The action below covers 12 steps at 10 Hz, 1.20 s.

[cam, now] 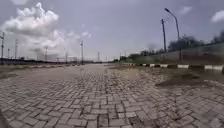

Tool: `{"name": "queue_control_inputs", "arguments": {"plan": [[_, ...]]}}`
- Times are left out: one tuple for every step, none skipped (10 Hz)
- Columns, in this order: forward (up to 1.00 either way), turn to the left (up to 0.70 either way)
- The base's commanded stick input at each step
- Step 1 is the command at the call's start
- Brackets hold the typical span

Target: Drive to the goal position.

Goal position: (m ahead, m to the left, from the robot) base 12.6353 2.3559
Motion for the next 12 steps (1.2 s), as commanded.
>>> {"name": "queue_control_inputs", "arguments": {"plan": [[1.0, 0.4], [1.0, 0.37], [1.0, 0.18], [1.0, 0.0], [1.0, 0.0], [1.0, 0.0], [1.0, 0.0], [1.0, 0.0], [1.0, 0.0], [1.0, 0.0], [1.0, 0.0], [1.0, 0.0]]}}
